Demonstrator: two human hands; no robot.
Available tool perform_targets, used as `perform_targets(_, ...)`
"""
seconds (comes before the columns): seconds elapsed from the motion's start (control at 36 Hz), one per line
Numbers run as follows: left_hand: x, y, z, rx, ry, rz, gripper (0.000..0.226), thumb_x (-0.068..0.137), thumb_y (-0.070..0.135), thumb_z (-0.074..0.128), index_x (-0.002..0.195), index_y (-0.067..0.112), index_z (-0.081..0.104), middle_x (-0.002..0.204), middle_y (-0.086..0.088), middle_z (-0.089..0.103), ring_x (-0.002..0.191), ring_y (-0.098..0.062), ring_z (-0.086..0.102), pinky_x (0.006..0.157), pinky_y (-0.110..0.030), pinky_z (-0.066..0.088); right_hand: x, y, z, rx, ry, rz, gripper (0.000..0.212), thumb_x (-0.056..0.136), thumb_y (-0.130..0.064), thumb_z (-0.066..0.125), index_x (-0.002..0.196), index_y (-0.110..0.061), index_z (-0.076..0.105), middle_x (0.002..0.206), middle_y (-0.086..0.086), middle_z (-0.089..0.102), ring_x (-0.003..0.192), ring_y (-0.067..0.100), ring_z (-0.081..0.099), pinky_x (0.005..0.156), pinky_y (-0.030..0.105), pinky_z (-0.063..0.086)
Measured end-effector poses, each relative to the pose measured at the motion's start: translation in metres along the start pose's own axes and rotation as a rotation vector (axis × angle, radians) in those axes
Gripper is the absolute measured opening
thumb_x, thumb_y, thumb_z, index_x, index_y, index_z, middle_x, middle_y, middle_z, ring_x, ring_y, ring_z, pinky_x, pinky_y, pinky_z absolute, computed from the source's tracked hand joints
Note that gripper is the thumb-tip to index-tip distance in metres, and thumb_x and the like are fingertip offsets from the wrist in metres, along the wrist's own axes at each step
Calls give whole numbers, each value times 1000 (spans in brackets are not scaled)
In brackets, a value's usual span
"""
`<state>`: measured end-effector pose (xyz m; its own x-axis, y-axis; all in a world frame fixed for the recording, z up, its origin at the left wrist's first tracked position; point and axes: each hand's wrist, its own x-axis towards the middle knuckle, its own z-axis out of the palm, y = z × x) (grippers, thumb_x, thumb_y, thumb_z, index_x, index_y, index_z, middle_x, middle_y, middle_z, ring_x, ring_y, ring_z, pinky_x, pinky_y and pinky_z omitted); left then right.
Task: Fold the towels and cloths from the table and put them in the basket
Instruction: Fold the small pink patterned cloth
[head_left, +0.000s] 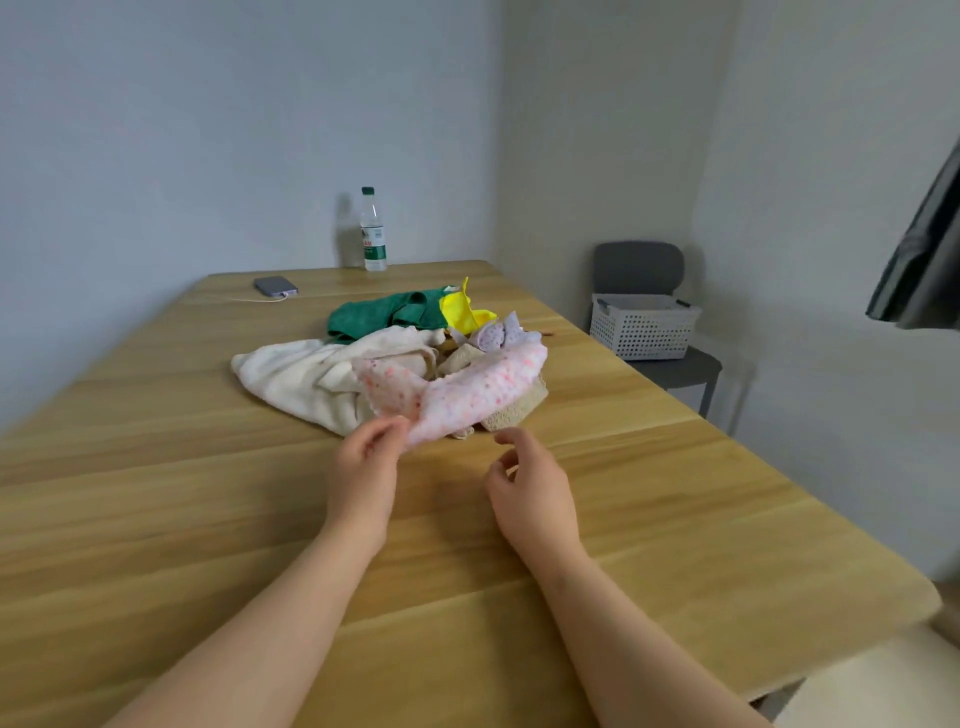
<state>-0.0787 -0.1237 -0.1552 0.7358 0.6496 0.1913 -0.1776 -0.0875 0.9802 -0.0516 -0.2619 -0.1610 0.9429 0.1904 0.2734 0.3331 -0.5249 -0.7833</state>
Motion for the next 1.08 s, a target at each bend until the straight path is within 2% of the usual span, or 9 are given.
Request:
perform_targets(0.14,-12,3,-4,42,21,20,49,84,6,63,127,23,46,103,3,57,85,-9,54,71,-24,41,1,-3,-2,-12,-26,16,36,91,-16,46,126,-26,48,111,-3,57,97,16,55,75,28,42)
perform_targets(0.31,-17,2,-9,122,6,106,68,80,1,66,136,22,34,82,5,62,77,-4,57,68,-19,41,2,1,-5,125,33,16,37,89,-10,48,121,-26,51,107,-5,55,90,14,53,74,25,40)
perform_targets(0.5,-13,-2,-1,698,-568,172,48,84,8,57,119,41,52,103,32,60,108,9,55,93,-13,41,9,5,-7,302,114,84,26,89,-8,48,104,-29,50,99,-5,57,82,13,54,78,27,42)
perform_targets(0.64,-8,10,-8,709,-693,100,22,86,17,63,90,39,63,86,22,69,86,14,60,82,-7,43,18,9,-16,356,88,176,24,89,-10,50,108,-25,50,85,-12,55,75,7,53,75,26,38)
perform_targets(0.72,-5,12,-14,665,-611,97,24,93,23,53,74,32,64,64,10,69,64,1,62,81,-28,50,17,8,-16,325,59,154,22,89,-16,54,110,-24,51,86,-12,55,74,3,52,70,23,35)
perform_targets(0.86,-5,5,-18,882,-334,233,14,95,27,46,107,33,43,63,7,56,51,-15,56,53,-35,46,8,8,-6,53,35,-115,44,88,-35,55,131,-35,47,133,-6,41,113,9,43,84,19,32)
perform_targets(0.94,-5,2,-15,1109,-367,345,39,92,27,49,129,35,43,101,10,60,87,-11,57,73,-27,44,3,7,0,-280,176,-300,43,77,-50,44,117,-44,59,137,-4,47,117,24,44,86,35,36)
perform_targets(1.0,-6,-3,-11,1182,-418,405,38,90,34,39,125,36,52,127,13,52,120,-14,45,97,-31,31,2,8,5,-459,223,-378,30,72,-47,44,87,-44,69,118,-5,63,108,26,49,80,41,46)
perform_targets(1.08,-8,-5,-9,1209,-503,432,43,87,41,31,125,38,50,133,20,48,129,-7,37,102,-27,20,2,11,7,-561,196,-373,16,64,-40,53,56,-35,67,77,-13,67,85,24,63,79,37,44)
